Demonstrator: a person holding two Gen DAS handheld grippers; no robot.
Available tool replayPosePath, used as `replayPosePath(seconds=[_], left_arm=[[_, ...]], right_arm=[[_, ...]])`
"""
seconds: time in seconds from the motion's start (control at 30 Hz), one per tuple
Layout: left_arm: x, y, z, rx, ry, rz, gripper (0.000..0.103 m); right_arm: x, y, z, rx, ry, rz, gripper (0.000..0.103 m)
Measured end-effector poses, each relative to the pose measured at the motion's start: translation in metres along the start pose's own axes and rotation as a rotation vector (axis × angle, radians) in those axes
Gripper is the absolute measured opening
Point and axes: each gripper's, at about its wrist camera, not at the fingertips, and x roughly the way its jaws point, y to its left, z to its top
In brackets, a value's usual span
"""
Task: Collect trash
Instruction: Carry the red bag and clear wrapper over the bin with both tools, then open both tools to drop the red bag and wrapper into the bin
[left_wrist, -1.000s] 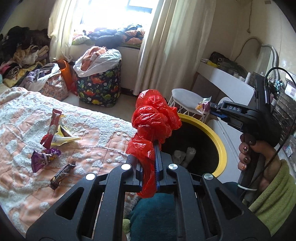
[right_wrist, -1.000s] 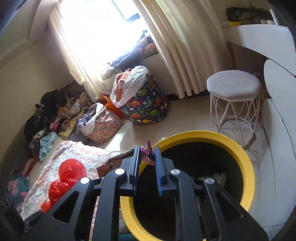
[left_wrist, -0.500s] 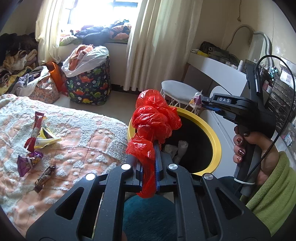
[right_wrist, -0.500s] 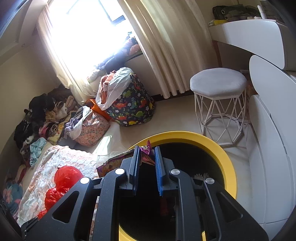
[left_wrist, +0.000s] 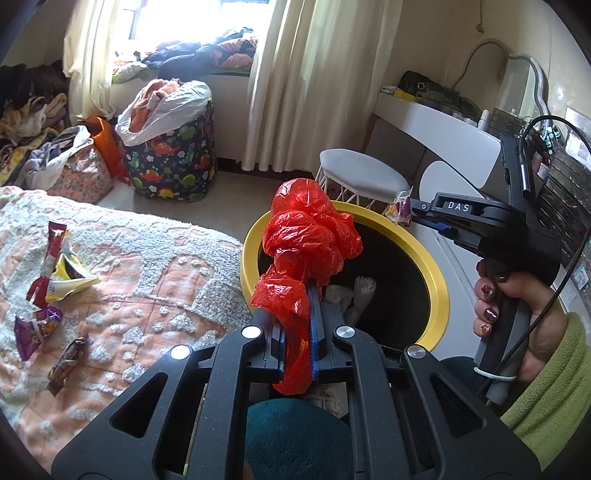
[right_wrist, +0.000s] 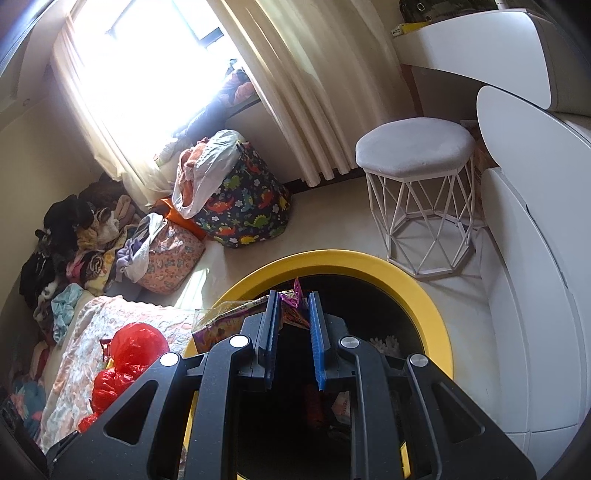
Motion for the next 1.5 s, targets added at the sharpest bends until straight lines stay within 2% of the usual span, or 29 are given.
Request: replayPosePath(seconds=[0.67, 0.8, 1.1, 1.13, 1.2, 1.23, 1.3, 1.33, 1.37, 1.43, 1.5], left_arm=[[0.05, -0.005, 0.012, -0.021, 0.066, -0.027, 0.005], [0.061, -0.005, 0.015, -0.041, 0.093, -0.032, 0.005], [0.07, 0.0, 0.019, -0.066, 0.114, -0.061, 0.005], [0.071, 0.0, 0.02, -0.068, 0.115, -0.062, 0.007], [0.07, 0.001, 0.019, -0.075, 0.112, -0.057, 0.023], [0.069, 0.001, 0.019, -0.079, 0.108, -0.056, 0.036], [0.064, 0.003, 0.019, -0.087, 0.097, -0.064, 0.045], [0.062, 0.003, 0.019, -0.088, 0.092, -0.065, 0.053], [0.06, 0.004, 0.019, -0.088, 0.088, -0.061, 0.065], [0.053, 0.005, 0.018, -0.094, 0.073, -0.068, 0.079], [0.047, 0.007, 0.019, -0.102, 0.058, -0.058, 0.09]], right_arm=[[0.012, -0.009, -0.004, 0.025, 0.041, -0.017, 0.016], [0.014, -0.012, -0.004, 0.04, 0.046, 0.001, 0.017], [0.015, -0.008, -0.004, 0.022, 0.048, -0.002, 0.02], [0.015, -0.008, -0.005, 0.024, 0.049, -0.001, 0.024], [0.015, -0.009, -0.005, 0.03, 0.049, 0.0, 0.032], [0.014, -0.009, -0.005, 0.035, 0.048, 0.001, 0.039], [0.013, -0.009, -0.005, 0.04, 0.042, 0.002, 0.042], [0.013, -0.01, -0.005, 0.039, 0.04, -0.001, 0.043], [0.012, -0.01, -0.005, 0.038, 0.038, -0.001, 0.045], [0.011, -0.009, -0.005, 0.042, 0.035, 0.002, 0.049], [0.01, -0.006, -0.005, 0.036, 0.032, 0.004, 0.051]])
